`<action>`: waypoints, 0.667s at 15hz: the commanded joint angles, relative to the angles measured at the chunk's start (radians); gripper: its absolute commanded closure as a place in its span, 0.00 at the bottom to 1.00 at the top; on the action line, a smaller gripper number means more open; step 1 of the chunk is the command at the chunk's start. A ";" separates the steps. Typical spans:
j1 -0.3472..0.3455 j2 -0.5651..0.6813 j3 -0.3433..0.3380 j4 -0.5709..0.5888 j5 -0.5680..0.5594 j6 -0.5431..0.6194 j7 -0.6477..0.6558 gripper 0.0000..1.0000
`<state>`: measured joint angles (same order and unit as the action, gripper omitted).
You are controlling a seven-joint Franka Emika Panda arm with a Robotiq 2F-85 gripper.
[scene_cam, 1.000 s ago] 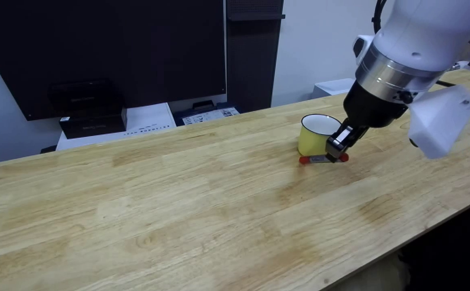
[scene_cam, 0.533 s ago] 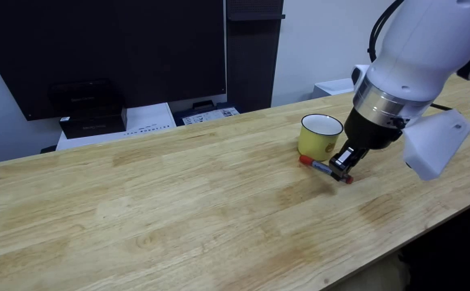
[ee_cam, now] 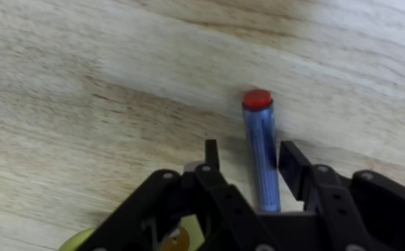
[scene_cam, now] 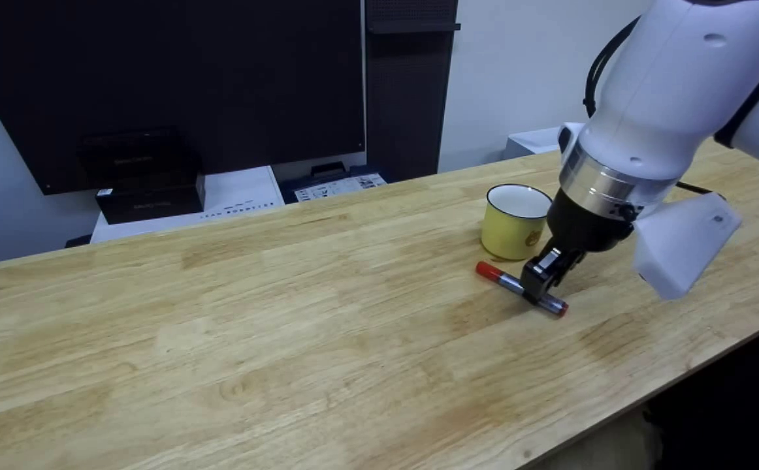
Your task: Remove the red marker from the yellow mug
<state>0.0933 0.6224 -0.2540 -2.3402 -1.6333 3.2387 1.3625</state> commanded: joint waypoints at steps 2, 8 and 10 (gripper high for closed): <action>-0.012 -0.081 -0.004 -0.006 -0.021 0.036 0.018 0.13; 0.012 -0.199 -0.042 -0.173 0.015 0.038 -0.050 0.00; 0.023 -0.227 -0.056 -0.238 0.036 0.025 -0.065 0.00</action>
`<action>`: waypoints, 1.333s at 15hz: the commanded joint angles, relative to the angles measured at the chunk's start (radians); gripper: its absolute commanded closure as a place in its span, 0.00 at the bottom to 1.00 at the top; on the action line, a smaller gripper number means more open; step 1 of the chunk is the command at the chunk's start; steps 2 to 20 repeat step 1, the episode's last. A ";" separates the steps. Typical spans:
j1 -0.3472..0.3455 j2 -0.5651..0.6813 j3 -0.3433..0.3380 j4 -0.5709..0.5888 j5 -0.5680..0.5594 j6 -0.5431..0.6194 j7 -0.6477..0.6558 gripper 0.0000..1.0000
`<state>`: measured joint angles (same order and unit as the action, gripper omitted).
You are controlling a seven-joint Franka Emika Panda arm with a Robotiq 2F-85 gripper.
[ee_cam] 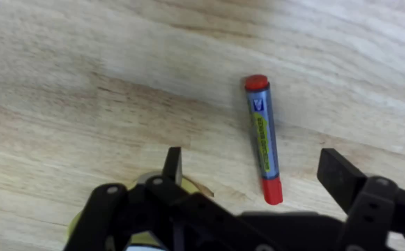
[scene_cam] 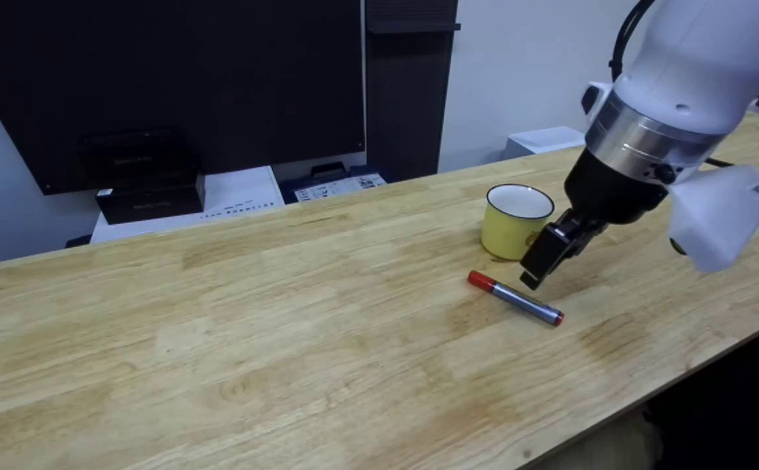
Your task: Remove the red marker from the yellow mug
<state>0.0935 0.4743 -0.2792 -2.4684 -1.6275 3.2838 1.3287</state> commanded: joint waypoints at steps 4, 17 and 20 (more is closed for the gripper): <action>0.025 -0.090 -0.037 -0.136 0.034 -0.020 -0.045 0.00; 0.025 -0.090 -0.037 -0.136 0.034 -0.020 -0.045 0.00; 0.025 -0.090 -0.037 -0.136 0.034 -0.020 -0.045 0.00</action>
